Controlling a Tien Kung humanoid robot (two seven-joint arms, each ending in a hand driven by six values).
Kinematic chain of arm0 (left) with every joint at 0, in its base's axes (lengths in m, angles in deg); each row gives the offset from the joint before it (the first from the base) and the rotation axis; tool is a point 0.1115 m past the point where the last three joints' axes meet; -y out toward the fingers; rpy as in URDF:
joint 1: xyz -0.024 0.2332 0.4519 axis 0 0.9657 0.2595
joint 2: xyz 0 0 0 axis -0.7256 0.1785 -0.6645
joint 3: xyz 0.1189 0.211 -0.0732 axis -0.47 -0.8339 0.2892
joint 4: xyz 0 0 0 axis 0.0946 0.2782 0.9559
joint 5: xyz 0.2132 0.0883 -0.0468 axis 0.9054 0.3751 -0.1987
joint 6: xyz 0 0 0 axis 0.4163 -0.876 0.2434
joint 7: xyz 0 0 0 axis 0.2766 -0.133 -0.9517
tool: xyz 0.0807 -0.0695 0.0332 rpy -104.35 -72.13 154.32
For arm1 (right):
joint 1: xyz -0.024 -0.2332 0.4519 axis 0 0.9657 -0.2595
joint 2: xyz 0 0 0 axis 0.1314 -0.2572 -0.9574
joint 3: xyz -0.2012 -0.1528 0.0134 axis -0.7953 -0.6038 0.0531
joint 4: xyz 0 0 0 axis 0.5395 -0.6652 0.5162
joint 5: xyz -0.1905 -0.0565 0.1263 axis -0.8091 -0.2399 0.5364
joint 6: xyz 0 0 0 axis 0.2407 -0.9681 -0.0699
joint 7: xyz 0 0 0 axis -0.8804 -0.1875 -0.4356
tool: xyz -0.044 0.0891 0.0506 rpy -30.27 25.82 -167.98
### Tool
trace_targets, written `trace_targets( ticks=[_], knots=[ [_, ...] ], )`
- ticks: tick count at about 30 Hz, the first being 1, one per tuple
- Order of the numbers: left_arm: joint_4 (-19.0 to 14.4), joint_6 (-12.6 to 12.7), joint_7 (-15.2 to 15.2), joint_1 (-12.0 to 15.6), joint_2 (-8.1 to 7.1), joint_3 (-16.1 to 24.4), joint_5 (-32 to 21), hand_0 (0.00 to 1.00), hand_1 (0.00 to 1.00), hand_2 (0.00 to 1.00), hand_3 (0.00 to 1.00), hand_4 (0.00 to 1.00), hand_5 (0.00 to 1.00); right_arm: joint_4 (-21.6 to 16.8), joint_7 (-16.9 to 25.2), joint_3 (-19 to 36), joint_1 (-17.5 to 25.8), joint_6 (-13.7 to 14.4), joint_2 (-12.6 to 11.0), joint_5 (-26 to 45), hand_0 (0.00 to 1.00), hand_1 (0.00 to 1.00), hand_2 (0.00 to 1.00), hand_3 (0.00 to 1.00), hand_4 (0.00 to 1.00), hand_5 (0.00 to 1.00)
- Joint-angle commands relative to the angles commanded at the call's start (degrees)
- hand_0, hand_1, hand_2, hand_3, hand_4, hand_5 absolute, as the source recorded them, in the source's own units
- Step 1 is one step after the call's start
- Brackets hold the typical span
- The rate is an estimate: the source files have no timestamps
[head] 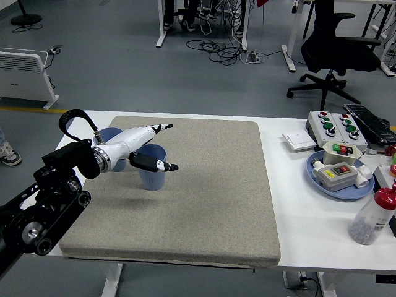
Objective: Push cup pick cup insert cup
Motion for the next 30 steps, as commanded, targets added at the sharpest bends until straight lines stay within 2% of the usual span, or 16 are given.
trace_targets(
  ticks=[4, 6, 10, 11, 16, 17, 22, 23, 28, 29, 30],
  knots=[
    [2.31, -1.3, -0.41, -1.94, 0.65, -1.54, 1.59, 0.963, 0.983, 0.998, 0.998, 0.98, 0.551, 0.0, 0.04, -0.32, -0.07, -0.01, -0.02, 0.24, 0.724, 0.656, 0.659, 0.581, 0.092, 0.542],
    [3.6, -1.71, -0.49, -2.63, 1.02, -1.65, 2.91, 0.967, 0.983, 0.998, 0.998, 0.977, 0.515, 0.0, 0.04, -0.47, -0.09, -0.01, -0.02, 0.4, 0.724, 0.656, 0.659, 0.581, 0.092, 0.541],
    [7.11, -1.57, -0.08, -4.08, 2.12, -1.12, 5.45, 0.967, 0.983, 0.998, 0.998, 0.977, 0.515, 0.0, 0.06, -0.68, -0.12, -0.02, -0.02, 0.62, 0.724, 0.656, 0.659, 0.581, 0.092, 0.541],
    [7.64, -1.54, -0.02, -4.29, 2.28, -1.02, 5.72, 0.916, 0.974, 0.998, 0.998, 0.967, 0.493, 0.0, 0.06, -0.7, -0.13, -0.03, -0.01, 0.62, 0.724, 0.656, 0.659, 0.581, 0.092, 0.54],
    [10.79, -1.78, -0.1, -5.59, 3.12, -0.71, 7.66, 0.916, 0.974, 0.998, 0.998, 0.967, 0.493, 0.0, 0.05, -0.82, -0.14, -0.05, -0.04, 0.63, 0.724, 0.656, 0.659, 0.581, 0.092, 0.54],
    [11.81, -2.18, -0.37, -5.93, 3.33, -0.54, 8.34, 0.816, 0.924, 0.998, 0.998, 0.937, 0.452, 0.0, 0.05, -0.87, -0.14, -0.05, -0.05, 0.65, 0.724, 0.656, 0.659, 0.581, 0.092, 0.54],
    [13.93, -3.0, -0.84, -6.47, 3.81, -0.07, 10.5, 0.816, 0.924, 0.998, 0.998, 0.937, 0.452, 0.0, 0.05, -0.97, -0.11, -0.04, -0.06, 0.82, 0.724, 0.656, 0.659, 0.581, 0.092, 0.54],
    [14.0, -3.02, -0.85, -6.48, 3.83, -0.05, 10.58, 0.67, 0.861, 0.965, 0.963, 0.895, 0.396, 0.0, 0.05, -0.97, -0.11, -0.04, -0.06, 0.82, 0.724, 0.656, 0.659, 0.581, 0.093, 0.542],
    [15.61, -2.97, -0.81, -6.77, 4.28, 0.24, 12.08, 0.67, 0.861, 0.965, 0.963, 0.895, 0.396, 0.0, 0.05, -1.07, -0.11, -0.06, -0.07, 0.8, 0.724, 0.656, 0.659, 0.581, 0.093, 0.542],
    [15.78, -2.71, -0.64, -6.77, 4.33, 0.26, 12.12, 0.606, 0.806, 0.913, 0.936, 0.823, 0.328, 0.0, 0.06, -1.06, -0.12, -0.06, -0.07, 0.78, 0.724, 0.656, 0.66, 0.581, 0.093, 0.542],
    [15.82, -2.54, -0.53, -6.77, 4.33, 0.24, 12.1, 0.606, 0.806, 0.913, 0.936, 0.823, 0.328, 0.0, 0.06, -1.05, -0.12, -0.05, -0.07, 0.78, 0.724, 0.656, 0.66, 0.581, 0.093, 0.542]
  ],
)
